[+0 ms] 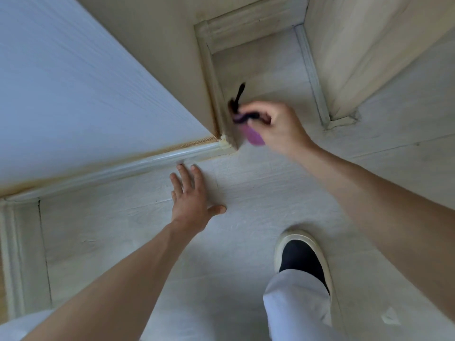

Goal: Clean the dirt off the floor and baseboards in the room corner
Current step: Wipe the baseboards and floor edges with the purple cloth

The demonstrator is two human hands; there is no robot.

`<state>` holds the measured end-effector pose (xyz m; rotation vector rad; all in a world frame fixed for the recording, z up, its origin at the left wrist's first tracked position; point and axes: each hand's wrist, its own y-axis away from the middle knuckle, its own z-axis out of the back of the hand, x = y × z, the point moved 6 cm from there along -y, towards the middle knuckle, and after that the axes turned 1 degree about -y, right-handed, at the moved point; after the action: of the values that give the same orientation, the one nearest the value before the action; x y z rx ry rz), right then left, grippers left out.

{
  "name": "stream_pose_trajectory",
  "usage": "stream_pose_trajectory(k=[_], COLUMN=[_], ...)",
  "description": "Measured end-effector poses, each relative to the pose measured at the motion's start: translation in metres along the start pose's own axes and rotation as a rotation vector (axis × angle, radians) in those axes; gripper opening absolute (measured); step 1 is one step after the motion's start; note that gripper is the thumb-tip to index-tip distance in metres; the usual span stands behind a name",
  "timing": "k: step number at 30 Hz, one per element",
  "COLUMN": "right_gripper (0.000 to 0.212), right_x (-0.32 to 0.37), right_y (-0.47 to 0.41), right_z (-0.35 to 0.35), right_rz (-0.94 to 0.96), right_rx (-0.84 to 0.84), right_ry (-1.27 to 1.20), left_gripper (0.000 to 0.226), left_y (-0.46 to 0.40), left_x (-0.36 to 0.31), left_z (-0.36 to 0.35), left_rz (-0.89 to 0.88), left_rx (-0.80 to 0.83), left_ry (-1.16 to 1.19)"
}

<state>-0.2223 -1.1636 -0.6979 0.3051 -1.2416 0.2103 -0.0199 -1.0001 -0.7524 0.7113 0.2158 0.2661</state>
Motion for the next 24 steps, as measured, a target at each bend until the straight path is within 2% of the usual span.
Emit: stream_pose_trajectory(k=[2, 5, 8, 9, 13, 15, 19, 21, 23, 24], right_gripper=[0.036, 0.034, 0.028, 0.027, 0.033, 0.033, 0.032, 0.026, 0.019, 0.019], right_x=[0.009, 0.021, 0.025, 0.024, 0.013, 0.013, 0.027, 0.022, 0.006, -0.005], right_y=[-0.008, 0.034, 0.081, 0.088, 0.073, 0.061, 0.05, 0.057, 0.069, 0.069], right_z=[-0.018, -0.049, -0.067, -0.067, -0.032, -0.033, -0.062, -0.056, -0.043, -0.032], right_rz=[0.001, 0.082, 0.142, 0.133, -0.014, -0.045, -0.022, -0.013, -0.069, -0.135], right_rx=[-0.094, -0.151, 0.03, 0.038, -0.406, -0.482, -0.399, -0.287, -0.162, -0.172], right_ry=[-0.059, 0.031, 0.16, 0.177, 0.079, 0.045, 0.114, 0.122, 0.134, 0.106], left_gripper=[0.131, 0.132, 0.133, 0.133, 0.134, 0.134, 0.135, 0.135, 0.136, 0.135], left_y=[0.0, -0.001, 0.0, -0.001, -0.002, -0.001, -0.002, 0.0, -0.001, -0.002], left_x=[0.0, -0.001, 0.002, 0.002, 0.006, 0.004, 0.003, 0.003, 0.004, 0.004], left_z=[0.0, 0.001, 0.0, 0.0, -0.002, -0.002, -0.001, -0.001, -0.001, -0.002], left_rz=[0.007, 0.014, 0.013, 0.005, 0.016, 0.006, 0.017, 0.014, 0.006, -0.001], left_rx=[0.009, 0.012, -0.002, 0.002, 0.005, -0.007, 0.0, -0.003, -0.003, -0.01], left_ry=[-0.005, -0.011, 0.001, 0.006, 0.024, 0.015, 0.027, 0.033, 0.04, 0.043])
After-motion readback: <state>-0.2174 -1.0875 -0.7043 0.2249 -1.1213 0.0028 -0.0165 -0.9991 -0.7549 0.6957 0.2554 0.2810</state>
